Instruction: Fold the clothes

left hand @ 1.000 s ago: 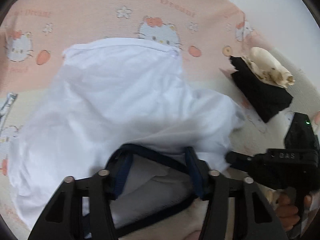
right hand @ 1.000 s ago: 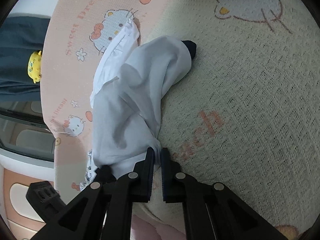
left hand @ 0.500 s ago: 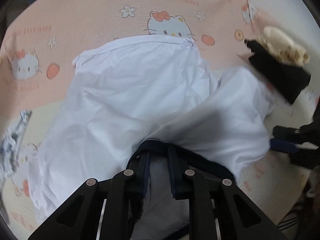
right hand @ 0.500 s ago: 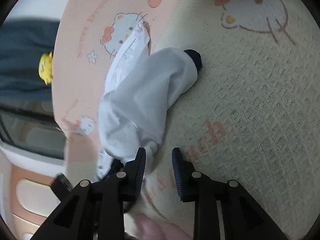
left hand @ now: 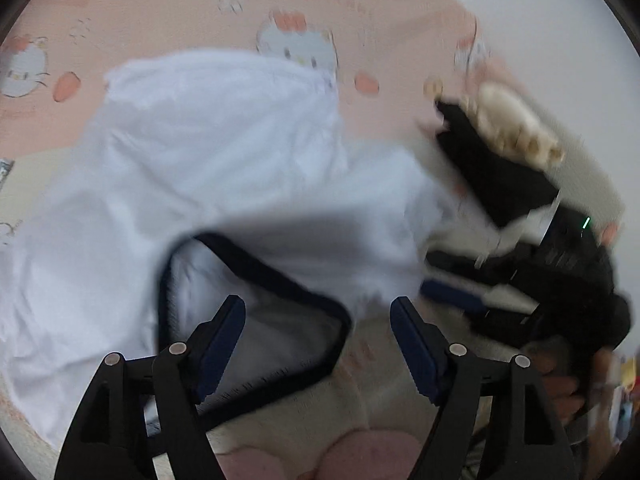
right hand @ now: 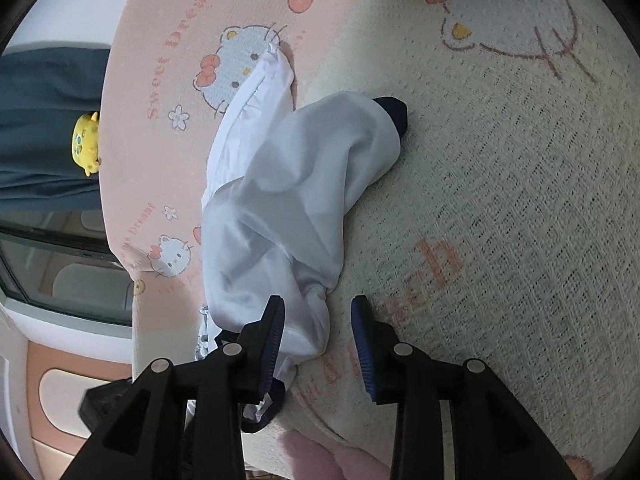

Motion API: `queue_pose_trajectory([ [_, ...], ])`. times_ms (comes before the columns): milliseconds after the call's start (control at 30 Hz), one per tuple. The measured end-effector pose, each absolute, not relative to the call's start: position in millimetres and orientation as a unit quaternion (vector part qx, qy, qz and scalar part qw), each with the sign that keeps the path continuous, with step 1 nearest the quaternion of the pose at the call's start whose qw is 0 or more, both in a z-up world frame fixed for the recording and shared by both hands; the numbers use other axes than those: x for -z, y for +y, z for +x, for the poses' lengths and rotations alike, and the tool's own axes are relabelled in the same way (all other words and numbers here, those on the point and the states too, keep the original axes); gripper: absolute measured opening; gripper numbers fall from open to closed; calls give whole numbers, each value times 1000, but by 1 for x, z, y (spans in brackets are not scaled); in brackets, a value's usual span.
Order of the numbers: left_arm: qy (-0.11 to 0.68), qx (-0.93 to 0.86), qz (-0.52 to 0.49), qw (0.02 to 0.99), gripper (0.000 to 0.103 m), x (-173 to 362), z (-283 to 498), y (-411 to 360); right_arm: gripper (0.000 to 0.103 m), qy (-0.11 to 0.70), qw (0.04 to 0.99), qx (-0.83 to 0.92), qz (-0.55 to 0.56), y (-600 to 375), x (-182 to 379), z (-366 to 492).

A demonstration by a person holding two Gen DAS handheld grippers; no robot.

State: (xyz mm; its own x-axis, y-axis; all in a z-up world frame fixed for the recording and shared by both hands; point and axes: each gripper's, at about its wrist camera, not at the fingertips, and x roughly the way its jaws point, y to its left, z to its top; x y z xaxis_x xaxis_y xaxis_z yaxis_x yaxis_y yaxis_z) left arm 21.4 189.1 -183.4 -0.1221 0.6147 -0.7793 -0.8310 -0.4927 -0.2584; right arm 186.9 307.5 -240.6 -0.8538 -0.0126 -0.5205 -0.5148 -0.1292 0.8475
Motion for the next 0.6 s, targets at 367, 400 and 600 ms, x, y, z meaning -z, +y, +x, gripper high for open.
queue_pose_trajectory([
  [367, 164, -734, -425, 503, 17, 196, 31, 207, 42, 676, 142, -689, -220, 303, 250, 168],
  [400, 160, -734, -426, 504, 13, 196, 29, 207, 43, 675, 139, -690, -220, 302, 250, 165],
  [600, 85, -714, -450, 530, 8, 183, 10, 192, 44, 661, 132, -702, -230, 301, 251, 147],
])
